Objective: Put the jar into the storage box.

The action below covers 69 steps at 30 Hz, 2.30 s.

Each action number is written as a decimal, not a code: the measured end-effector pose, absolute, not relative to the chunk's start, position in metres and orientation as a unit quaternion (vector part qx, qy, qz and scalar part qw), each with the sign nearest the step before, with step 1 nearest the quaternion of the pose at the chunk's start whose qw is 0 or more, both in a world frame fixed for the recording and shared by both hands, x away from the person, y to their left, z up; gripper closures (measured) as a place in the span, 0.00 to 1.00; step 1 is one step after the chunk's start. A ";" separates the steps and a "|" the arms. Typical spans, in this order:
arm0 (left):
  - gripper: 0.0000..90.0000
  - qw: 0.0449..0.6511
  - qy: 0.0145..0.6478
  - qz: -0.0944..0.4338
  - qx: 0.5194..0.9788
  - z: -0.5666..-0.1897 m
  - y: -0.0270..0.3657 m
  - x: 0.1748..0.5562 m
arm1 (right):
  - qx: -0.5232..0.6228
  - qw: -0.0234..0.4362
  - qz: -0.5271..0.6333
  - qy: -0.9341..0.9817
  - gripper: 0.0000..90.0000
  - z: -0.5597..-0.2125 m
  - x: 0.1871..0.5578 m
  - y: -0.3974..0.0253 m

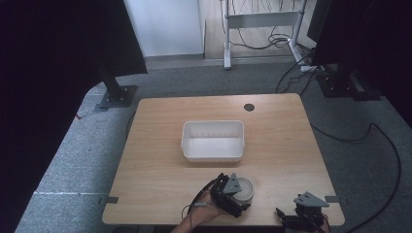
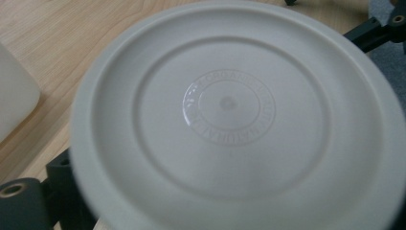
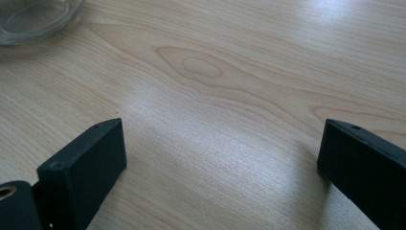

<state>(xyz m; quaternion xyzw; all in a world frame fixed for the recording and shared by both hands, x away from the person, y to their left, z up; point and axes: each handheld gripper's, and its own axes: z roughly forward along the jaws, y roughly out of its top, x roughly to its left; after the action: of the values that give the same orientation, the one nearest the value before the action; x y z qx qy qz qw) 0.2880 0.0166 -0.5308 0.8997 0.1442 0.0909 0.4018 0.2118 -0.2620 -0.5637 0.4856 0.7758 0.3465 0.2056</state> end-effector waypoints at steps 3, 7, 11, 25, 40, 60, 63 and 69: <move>0.08 0.398 0.146 0.097 0.900 -0.531 0.014 0.289 | 0.486 0.206 0.347 0.776 0.03 -0.564 0.212 -0.262; 0.10 0.401 0.155 0.097 0.897 -0.533 0.011 0.289 | 0.485 0.206 0.347 0.776 0.03 -0.564 0.212 -0.262; 0.10 0.403 0.163 0.097 0.895 -0.532 0.011 0.289 | 0.485 0.206 0.347 0.776 0.03 -0.564 0.212 -0.262; 0.11 0.404 0.170 0.105 0.893 -0.519 0.019 0.297 | 0.485 0.206 0.347 0.776 0.03 -0.564 0.212 -0.262; 0.11 0.401 0.186 0.115 0.890 -0.506 0.031 0.311 | 0.485 0.206 0.347 0.776 0.03 -0.564 0.212 -0.262; 0.11 0.402 0.206 0.142 0.881 -0.488 0.049 0.340 | 0.485 0.206 0.347 0.776 0.03 -0.564 0.212 -0.262; 0.11 0.402 0.208 0.146 0.880 -0.485 0.050 0.345 | 0.485 0.206 0.347 0.776 0.03 -0.564 0.212 -0.262; 0.11 0.402 0.211 0.154 0.877 -0.481 0.050 0.355 | 0.485 0.206 0.347 0.776 0.03 -0.564 0.212 -0.262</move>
<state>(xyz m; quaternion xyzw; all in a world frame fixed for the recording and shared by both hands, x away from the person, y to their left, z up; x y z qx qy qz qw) 0.3553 0.0496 -0.4810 0.8774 0.2115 0.1541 0.4022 0.2118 -0.2620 -0.5638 0.4852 0.7755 0.3474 0.2061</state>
